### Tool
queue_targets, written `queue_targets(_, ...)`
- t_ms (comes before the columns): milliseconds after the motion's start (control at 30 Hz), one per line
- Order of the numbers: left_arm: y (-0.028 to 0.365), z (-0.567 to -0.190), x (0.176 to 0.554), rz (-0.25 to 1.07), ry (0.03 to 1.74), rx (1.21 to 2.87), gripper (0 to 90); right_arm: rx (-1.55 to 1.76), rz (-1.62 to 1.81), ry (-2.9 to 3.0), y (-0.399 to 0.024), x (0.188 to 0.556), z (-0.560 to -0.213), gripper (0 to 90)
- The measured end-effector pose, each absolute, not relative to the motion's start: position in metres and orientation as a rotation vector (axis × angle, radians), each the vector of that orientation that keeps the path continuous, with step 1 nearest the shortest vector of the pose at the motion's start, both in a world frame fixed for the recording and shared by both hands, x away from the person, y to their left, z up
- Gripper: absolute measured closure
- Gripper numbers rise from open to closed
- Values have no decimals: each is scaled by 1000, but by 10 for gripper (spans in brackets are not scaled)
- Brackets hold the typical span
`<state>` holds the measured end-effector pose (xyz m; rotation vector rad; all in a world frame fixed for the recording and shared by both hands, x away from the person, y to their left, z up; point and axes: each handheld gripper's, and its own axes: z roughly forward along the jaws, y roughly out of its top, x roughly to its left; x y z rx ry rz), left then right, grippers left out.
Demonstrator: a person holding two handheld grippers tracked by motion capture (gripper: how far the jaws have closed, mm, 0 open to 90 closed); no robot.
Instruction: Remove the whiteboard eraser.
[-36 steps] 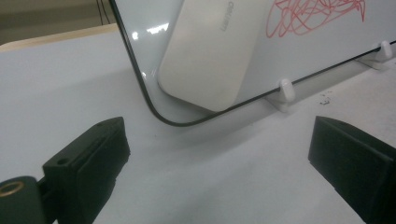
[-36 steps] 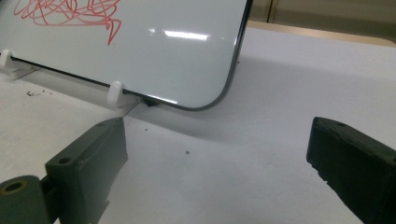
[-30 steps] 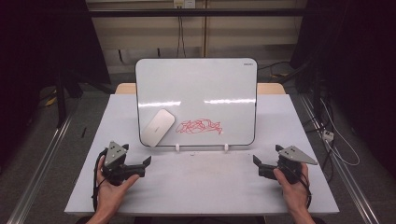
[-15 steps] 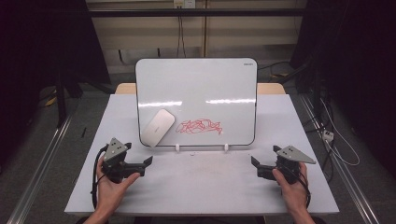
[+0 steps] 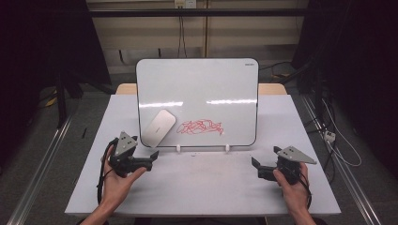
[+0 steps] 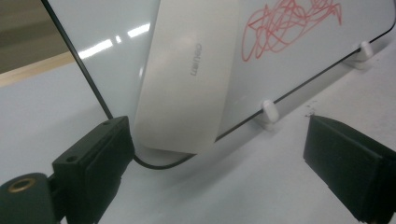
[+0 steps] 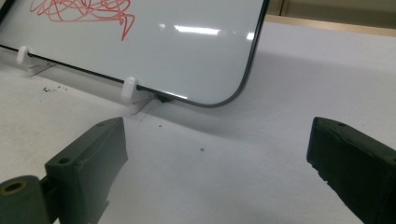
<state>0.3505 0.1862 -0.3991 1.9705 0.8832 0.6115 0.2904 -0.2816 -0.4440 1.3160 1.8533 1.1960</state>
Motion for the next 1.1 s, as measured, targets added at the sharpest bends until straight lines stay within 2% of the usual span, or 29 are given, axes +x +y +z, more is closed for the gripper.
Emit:
queue_targets(233, 174, -393, 368, 707, 848, 2077, 93, 1304, 1190, 1870, -279, 291, -444, 50)
queue_targets(400, 166, -390, 376, 729, 821, 2089, 93, 1293, 1181, 1867, -279, 290, -444, 51)
queue_targets(800, 143, -387, 400, 784, 807, 2100, 149, 1292, 1179, 1887, -277, 292, -445, 51)
queue_targets(900, 137, -389, 405, 839, 802, 2106, 174, 1294, 1178, 1887, -277, 292, -445, 51)
queue_targets(1100, 128, -392, 405, 836, 822, 2143, 202, 1285, 1175, 1893, -277, 292, -445, 51)
